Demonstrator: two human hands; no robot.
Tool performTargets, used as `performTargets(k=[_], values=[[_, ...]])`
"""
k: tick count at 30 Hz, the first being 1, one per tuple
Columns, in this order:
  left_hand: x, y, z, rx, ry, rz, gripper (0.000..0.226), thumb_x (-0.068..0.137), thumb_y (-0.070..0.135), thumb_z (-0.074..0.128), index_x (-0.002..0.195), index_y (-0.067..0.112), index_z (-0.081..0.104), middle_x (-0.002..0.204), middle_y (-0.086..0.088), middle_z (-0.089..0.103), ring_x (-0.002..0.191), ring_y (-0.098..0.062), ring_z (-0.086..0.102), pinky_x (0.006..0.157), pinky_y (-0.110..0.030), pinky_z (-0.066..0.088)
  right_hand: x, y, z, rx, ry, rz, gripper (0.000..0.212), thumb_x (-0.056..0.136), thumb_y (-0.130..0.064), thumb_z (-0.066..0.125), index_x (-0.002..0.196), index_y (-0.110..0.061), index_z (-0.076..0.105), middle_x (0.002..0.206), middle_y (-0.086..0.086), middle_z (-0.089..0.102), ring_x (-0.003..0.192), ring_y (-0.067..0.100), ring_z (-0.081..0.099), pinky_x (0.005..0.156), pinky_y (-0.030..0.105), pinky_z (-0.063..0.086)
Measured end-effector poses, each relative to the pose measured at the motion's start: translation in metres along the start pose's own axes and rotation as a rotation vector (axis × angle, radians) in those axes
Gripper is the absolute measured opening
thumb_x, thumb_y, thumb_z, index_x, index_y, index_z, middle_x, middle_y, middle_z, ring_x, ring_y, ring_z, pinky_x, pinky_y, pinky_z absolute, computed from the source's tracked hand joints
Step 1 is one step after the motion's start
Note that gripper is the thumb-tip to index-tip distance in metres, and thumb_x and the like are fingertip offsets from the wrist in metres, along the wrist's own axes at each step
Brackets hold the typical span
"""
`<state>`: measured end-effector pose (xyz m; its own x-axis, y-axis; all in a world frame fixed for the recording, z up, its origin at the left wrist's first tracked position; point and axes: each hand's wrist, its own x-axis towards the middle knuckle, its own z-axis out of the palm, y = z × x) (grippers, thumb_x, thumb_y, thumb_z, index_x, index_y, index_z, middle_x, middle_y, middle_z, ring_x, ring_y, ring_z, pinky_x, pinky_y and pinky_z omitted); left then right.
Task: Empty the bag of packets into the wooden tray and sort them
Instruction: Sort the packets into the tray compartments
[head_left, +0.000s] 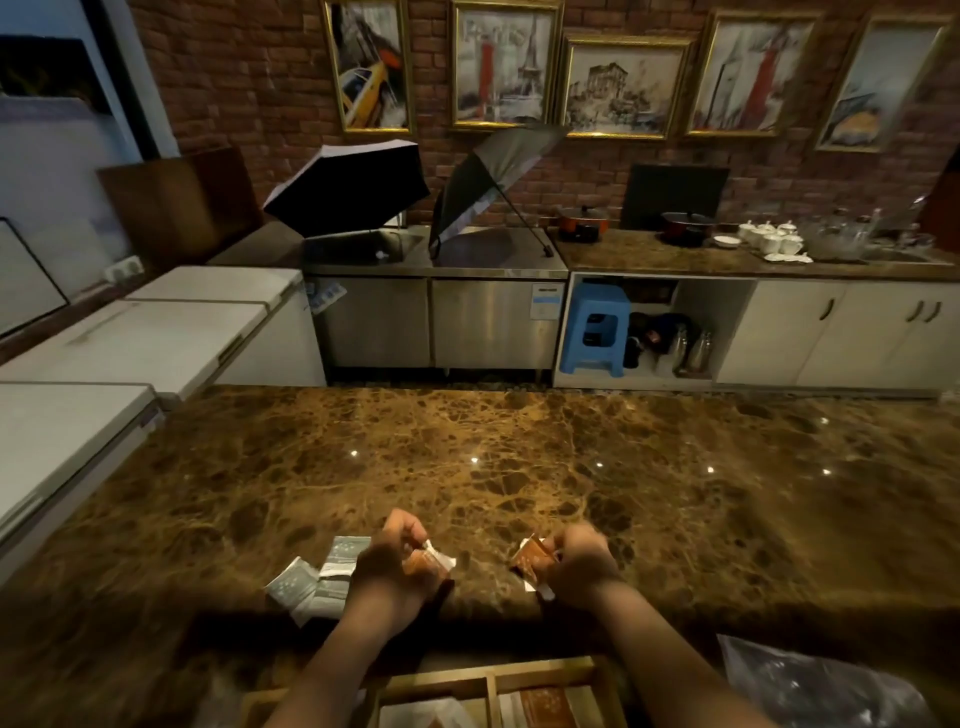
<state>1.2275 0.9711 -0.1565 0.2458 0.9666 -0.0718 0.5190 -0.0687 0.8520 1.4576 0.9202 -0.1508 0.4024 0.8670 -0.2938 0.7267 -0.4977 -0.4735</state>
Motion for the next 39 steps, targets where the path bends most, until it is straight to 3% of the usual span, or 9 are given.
performTargets(k=[4, 7, 10, 16, 20, 27, 31, 37, 39], values=[[-0.013, 0.014, -0.016, -0.093, 0.018, -0.046, 0.023, 0.068, 0.017, 0.067, 0.079, 0.036, 0.060, 0.074, -0.003, 0.072, 0.064, -0.028, 0.070, 0.060, -0.041, 0.057, -0.003, -0.001, 0.013, -0.102, 0.085, -0.076, 0.029, 0.096, -0.026, 0.060, 0.122, -0.015, 0.062, 0.135, 0.008, 0.054, 0.127, 0.026, 0.046, 0.105, 0.031, 0.039], [-0.021, 0.017, -0.023, -0.121, 0.054, -0.067, 0.020, 0.082, 0.012, 0.075, 0.082, 0.030, 0.067, 0.081, -0.002, 0.074, 0.065, -0.019, 0.068, 0.058, -0.032, 0.055, -0.008, -0.003, 0.017, -0.038, 0.118, -0.099, 0.008, 0.094, -0.021, 0.062, 0.102, -0.024, 0.061, 0.128, 0.006, 0.056, 0.121, 0.024, 0.049, 0.095, 0.025, 0.038], [-0.031, 0.019, -0.029, -0.170, 0.081, -0.081, 0.016, 0.083, 0.009, 0.077, 0.088, 0.023, 0.070, 0.081, -0.004, 0.073, 0.065, -0.017, 0.066, 0.059, -0.029, 0.055, -0.011, -0.005, 0.019, 0.104, 0.124, -0.102, 0.019, 0.090, -0.016, 0.067, 0.080, -0.027, 0.056, 0.116, 0.004, 0.058, 0.111, 0.021, 0.055, 0.096, 0.028, 0.047], [-0.052, 0.028, -0.040, -0.191, 0.044, -0.062, 0.022, 0.086, -0.003, 0.071, 0.102, 0.012, 0.068, 0.095, -0.009, 0.070, 0.070, -0.021, 0.069, 0.056, -0.026, 0.059, -0.021, -0.004, 0.006, 0.276, 0.164, -0.182, 0.016, 0.089, -0.008, 0.071, 0.080, -0.020, 0.066, 0.089, -0.003, 0.064, 0.081, 0.009, 0.058, 0.061, 0.009, 0.041], [-0.063, 0.028, -0.042, -0.124, -0.056, -0.013, 0.026, 0.079, -0.004, 0.076, 0.094, 0.018, 0.074, 0.094, -0.003, 0.075, 0.088, -0.015, 0.071, 0.066, -0.016, 0.055, -0.036, -0.003, -0.008, 0.390, 0.158, -0.195, 0.020, 0.087, -0.003, 0.071, 0.079, -0.021, 0.065, 0.080, -0.003, 0.065, 0.079, 0.013, 0.062, 0.067, 0.016, 0.050], [-0.101, 0.019, -0.029, 0.188, -0.251, 0.112, 0.018, 0.071, 0.024, 0.083, 0.075, 0.038, 0.073, 0.071, 0.011, 0.067, 0.064, 0.005, 0.059, 0.061, -0.012, 0.045, -0.076, 0.002, -0.016, 0.378, 0.208, -0.304, 0.012, 0.089, -0.019, 0.073, 0.096, -0.028, 0.070, 0.089, -0.017, 0.066, 0.093, 0.002, 0.065, 0.073, 0.012, 0.047], [-0.123, 0.013, -0.023, 0.284, -0.317, 0.134, 0.015, 0.068, 0.030, 0.081, 0.078, 0.031, 0.071, 0.071, 0.011, 0.063, 0.061, 0.002, 0.055, 0.060, -0.013, 0.044, -0.100, -0.006, -0.007, 0.282, 0.177, -0.489, 0.009, 0.089, -0.024, 0.069, 0.086, -0.031, 0.064, 0.091, -0.012, 0.066, 0.092, 0.009, 0.063, 0.083, 0.031, 0.057], [-0.143, 0.010, -0.019, 0.476, -0.109, 0.264, 0.020, 0.072, 0.050, 0.070, 0.082, 0.037, 0.060, 0.099, 0.020, 0.055, 0.091, 0.003, 0.055, 0.074, -0.016, 0.047, -0.134, -0.020, 0.006, 0.353, 0.101, -0.692, 0.011, 0.084, -0.009, 0.066, 0.087, -0.020, 0.067, 0.093, -0.005, 0.067, 0.089, 0.012, 0.064, 0.079, 0.042, 0.057], [-0.146, 0.014, -0.023, 0.361, -0.029, 0.240, 0.022, 0.075, 0.045, 0.071, 0.086, 0.041, 0.053, 0.095, 0.016, 0.060, 0.084, 0.000, 0.060, 0.068, -0.017, 0.047, -0.139, -0.021, 0.010, 0.388, 0.099, -0.707, 0.013, 0.081, -0.002, 0.065, 0.086, -0.014, 0.067, 0.090, -0.001, 0.068, 0.085, 0.014, 0.064, 0.075, 0.044, 0.057]])
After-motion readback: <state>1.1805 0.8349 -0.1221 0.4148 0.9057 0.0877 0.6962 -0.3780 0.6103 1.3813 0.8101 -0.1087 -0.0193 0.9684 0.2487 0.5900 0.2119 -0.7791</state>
